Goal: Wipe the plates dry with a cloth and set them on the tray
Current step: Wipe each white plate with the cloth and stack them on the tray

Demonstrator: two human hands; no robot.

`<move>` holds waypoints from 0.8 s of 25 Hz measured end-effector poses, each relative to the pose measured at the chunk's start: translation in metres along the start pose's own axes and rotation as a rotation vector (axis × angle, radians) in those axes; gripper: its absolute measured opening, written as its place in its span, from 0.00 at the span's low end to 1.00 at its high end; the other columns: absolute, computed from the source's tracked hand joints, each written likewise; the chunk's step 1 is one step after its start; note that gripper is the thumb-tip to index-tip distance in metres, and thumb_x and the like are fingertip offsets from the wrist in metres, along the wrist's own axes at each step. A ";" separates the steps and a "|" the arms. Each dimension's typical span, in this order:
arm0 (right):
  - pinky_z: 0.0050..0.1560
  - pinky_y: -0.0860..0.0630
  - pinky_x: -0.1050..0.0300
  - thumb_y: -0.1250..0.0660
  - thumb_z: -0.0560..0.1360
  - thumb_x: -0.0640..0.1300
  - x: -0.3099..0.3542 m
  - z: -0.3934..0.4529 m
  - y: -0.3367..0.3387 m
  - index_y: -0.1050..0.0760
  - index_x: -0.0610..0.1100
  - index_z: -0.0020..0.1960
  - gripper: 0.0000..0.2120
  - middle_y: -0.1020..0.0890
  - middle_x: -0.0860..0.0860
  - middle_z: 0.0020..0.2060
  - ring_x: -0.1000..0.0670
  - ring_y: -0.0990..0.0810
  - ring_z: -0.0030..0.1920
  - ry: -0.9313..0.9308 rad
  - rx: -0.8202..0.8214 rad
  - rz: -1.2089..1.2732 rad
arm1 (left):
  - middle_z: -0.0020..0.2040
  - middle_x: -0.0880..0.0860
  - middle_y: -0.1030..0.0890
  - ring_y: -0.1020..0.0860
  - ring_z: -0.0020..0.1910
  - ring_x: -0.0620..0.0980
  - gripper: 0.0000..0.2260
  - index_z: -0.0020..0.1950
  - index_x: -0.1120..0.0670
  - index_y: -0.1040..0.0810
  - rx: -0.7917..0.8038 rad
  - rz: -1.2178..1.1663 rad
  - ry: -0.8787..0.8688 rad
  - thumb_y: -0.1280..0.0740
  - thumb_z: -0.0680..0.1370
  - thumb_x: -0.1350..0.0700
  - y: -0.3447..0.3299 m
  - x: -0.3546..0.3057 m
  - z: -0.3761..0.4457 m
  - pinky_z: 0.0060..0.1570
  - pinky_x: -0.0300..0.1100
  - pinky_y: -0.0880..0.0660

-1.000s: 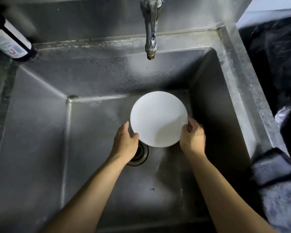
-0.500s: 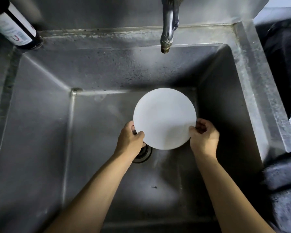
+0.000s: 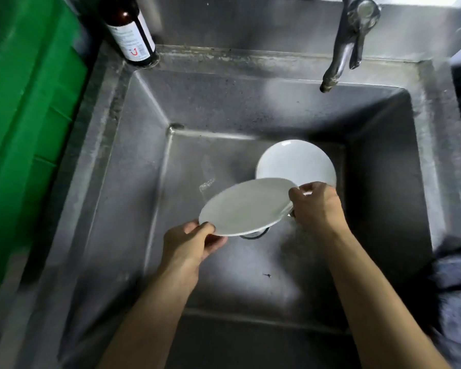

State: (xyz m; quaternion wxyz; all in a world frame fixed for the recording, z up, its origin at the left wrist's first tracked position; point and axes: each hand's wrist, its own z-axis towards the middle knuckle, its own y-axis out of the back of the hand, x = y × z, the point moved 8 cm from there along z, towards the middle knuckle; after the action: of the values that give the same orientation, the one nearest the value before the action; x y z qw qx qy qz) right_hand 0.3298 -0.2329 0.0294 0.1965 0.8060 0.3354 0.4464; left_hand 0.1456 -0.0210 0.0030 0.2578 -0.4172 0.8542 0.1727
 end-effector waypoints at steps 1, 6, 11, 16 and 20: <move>0.32 0.29 0.57 0.36 0.77 0.43 -0.002 -0.004 -0.004 0.22 0.29 0.50 0.16 0.19 0.38 0.32 0.46 0.26 0.31 -0.044 0.017 -0.039 | 0.41 0.62 0.14 0.14 0.36 0.53 0.02 0.44 0.67 0.19 -0.005 -0.031 0.043 0.31 0.75 0.71 0.006 0.001 -0.003 0.34 0.40 0.18; 0.28 0.25 0.62 0.36 0.77 0.41 -0.018 -0.029 -0.011 0.21 0.32 0.49 0.12 0.18 0.50 0.24 0.53 0.23 0.23 -0.112 0.035 0.091 | 0.40 0.60 0.15 0.15 0.39 0.53 0.05 0.46 0.65 0.20 0.016 -0.092 0.062 0.35 0.77 0.70 0.014 -0.002 -0.012 0.37 0.44 0.16; 0.40 0.16 0.46 0.35 0.78 0.38 -0.036 -0.075 -0.023 0.22 0.41 0.53 0.05 0.16 0.55 0.28 0.54 0.19 0.29 -0.061 0.014 0.429 | 0.49 0.59 0.14 0.16 0.51 0.57 0.14 0.57 0.60 0.21 0.237 -0.262 0.169 0.41 0.75 0.68 -0.004 0.001 -0.034 0.45 0.51 0.17; 0.31 0.23 0.56 0.38 0.81 0.38 -0.052 -0.119 -0.030 0.25 0.44 0.59 0.08 0.19 0.49 0.27 0.54 0.23 0.27 0.004 0.024 0.590 | 0.53 0.57 0.15 0.17 0.52 0.58 0.21 0.57 0.58 0.20 0.262 -0.277 0.091 0.43 0.70 0.70 -0.005 -0.016 -0.058 0.43 0.46 0.17; 0.30 0.23 0.60 0.37 0.83 0.40 -0.058 -0.140 -0.015 0.26 0.44 0.61 0.08 0.18 0.52 0.29 0.54 0.22 0.27 -0.010 0.019 0.646 | 0.56 0.56 0.15 0.16 0.54 0.57 0.24 0.58 0.57 0.19 0.458 -0.181 0.057 0.45 0.69 0.72 -0.012 -0.023 -0.095 0.49 0.49 0.17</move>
State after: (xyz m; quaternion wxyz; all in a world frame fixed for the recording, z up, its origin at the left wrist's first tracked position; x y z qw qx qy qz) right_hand 0.1830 -0.2614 0.0594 0.0389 0.8747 0.0654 0.4786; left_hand 0.1391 -0.0620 0.0922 0.3360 -0.4272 0.8372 -0.0611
